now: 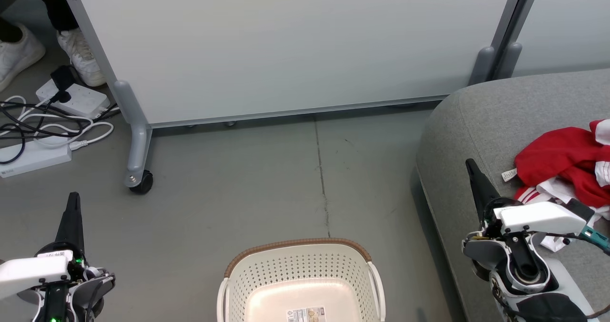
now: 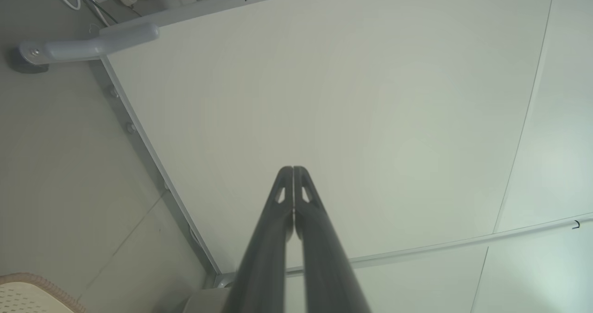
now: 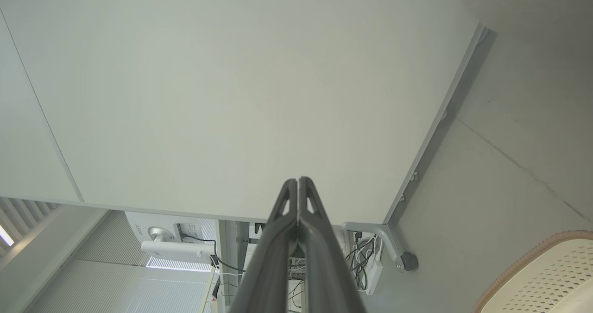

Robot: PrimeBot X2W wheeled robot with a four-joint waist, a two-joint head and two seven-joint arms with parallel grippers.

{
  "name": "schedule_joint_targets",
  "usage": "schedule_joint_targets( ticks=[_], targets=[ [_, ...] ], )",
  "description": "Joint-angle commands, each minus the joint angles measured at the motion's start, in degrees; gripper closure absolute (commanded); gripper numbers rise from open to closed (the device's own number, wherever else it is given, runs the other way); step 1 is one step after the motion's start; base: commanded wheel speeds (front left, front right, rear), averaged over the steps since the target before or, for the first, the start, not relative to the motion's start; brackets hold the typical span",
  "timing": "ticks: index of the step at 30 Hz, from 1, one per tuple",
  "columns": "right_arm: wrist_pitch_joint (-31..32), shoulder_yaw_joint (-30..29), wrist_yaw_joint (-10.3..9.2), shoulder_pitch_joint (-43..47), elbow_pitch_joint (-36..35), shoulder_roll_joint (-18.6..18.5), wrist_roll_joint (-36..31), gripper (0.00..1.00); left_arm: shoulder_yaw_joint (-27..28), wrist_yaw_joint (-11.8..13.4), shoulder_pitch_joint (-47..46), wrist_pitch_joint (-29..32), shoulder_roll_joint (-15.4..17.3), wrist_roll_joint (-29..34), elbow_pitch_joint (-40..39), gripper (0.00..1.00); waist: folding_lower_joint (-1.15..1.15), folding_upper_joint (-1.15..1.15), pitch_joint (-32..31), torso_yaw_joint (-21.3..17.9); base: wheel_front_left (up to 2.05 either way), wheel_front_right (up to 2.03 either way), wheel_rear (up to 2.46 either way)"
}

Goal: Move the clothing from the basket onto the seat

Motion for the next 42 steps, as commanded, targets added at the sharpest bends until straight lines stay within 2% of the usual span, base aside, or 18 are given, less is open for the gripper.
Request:
schedule_joint_targets(
  ticks=[1, 18, 42],
  targets=[
    [0.3, 0.0, 0.13, -0.9, 0.4, -0.5, 1.3, 1.0, 0.6, -0.4, -1.7, 0.4, 0.0, -1.2, 0.0, 1.0, 0.0, 0.0, 0.1, -0.1, 0.0, 0.0, 0.0],
    [0.9, 0.6, 0.14, -3.3, 2.2, -0.6, 8.1, 1.0, 2.8, -1.4, -3.2, 2.4, -0.8, -6.8, 0.8, 1.0, 0.0, 0.0, 0.7, -0.7, 0.0, 0.0, 0.0],
    [0.9, 0.6, 0.14, -3.2, 2.2, -0.6, 8.0, 1.0, 2.7, -1.3, -3.2, 2.3, -0.7, -6.7, 0.8, 1.0, 0.0, 0.0, 0.7, -0.7, 0.0, 0.0, 0.0]
  ],
)
